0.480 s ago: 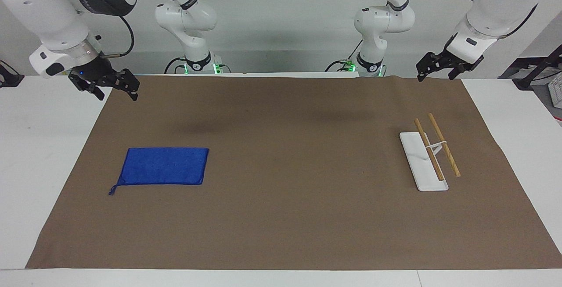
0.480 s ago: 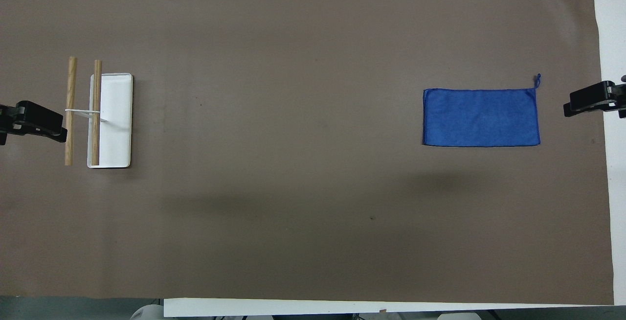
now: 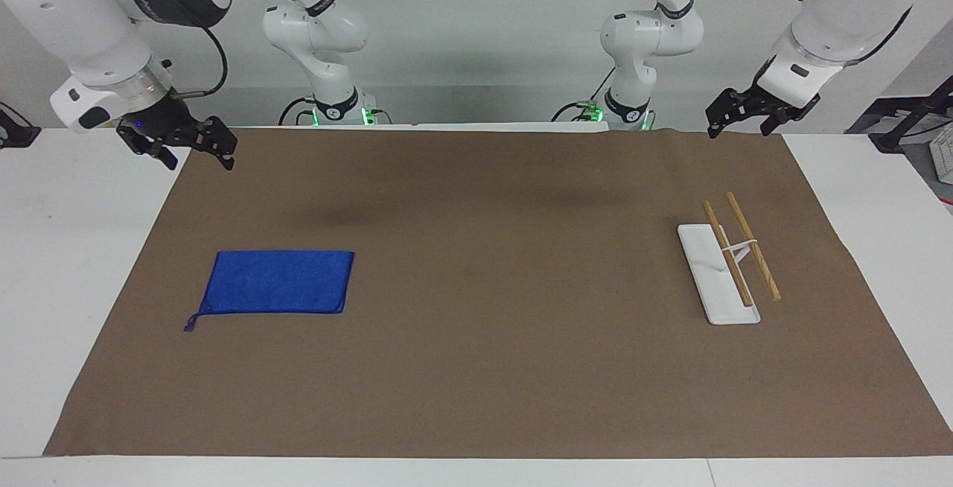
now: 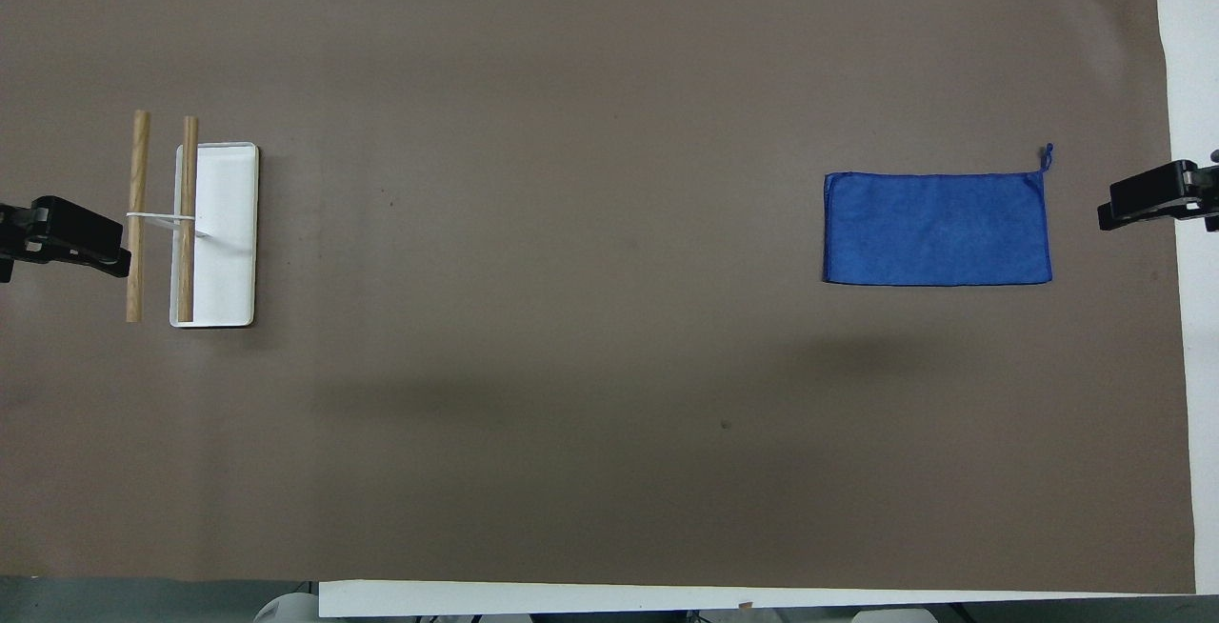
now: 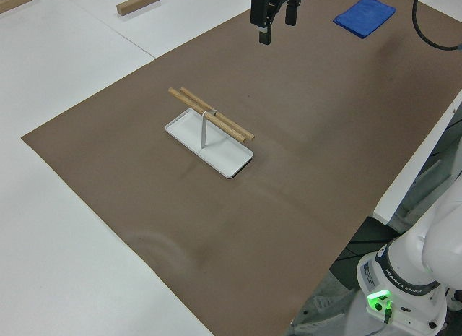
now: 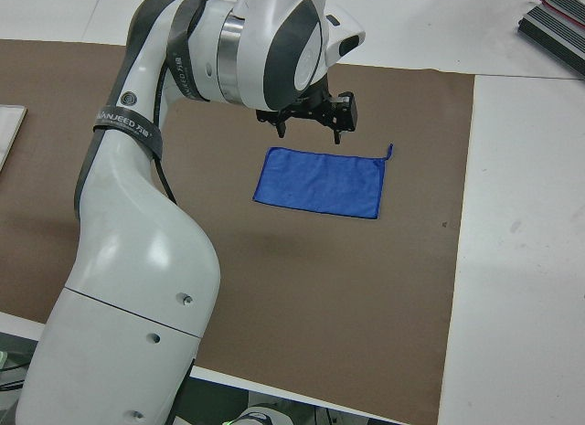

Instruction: Right arm passes towel to left arm to hang

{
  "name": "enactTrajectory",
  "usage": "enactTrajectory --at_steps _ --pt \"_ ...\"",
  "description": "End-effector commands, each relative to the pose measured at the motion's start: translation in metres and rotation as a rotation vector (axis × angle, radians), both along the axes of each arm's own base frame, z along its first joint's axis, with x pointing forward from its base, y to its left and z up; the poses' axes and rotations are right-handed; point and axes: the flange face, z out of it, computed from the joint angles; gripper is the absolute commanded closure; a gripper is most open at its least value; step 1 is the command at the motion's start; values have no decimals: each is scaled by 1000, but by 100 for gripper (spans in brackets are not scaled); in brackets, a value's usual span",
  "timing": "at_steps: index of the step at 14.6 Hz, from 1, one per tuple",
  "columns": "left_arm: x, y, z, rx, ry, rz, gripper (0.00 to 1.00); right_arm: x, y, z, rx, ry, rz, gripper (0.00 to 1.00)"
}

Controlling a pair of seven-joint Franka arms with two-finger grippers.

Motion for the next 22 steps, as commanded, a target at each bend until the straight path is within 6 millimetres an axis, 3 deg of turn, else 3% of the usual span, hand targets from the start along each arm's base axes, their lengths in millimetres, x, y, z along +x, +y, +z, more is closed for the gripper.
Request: enactTrajectory --at_steps 1,3,7,11,15,17,22 --pt "-2 3 1 -6 13 14 0 4 -17 -16 -7 2 27 0" --pt "-2 3 1 -6 13 14 0 8 -25 -59 -11 -30 18 0" --pt "-2 3 1 -6 13 14 0 25 -22 -156 -14 -113 5 0" --pt "-2 3 2 -6 11 14 0 41 -11 -231 -17 -128 32 0" --pt "-2 3 2 -6 11 14 0 53 9 -278 -8 -140 92 0" --pt "-2 3 2 -6 13 14 0 49 -1 -289 0 -130 123 0" --pt "-2 3 2 -6 11 14 0 30 -2 -322 -7 -159 165 1"
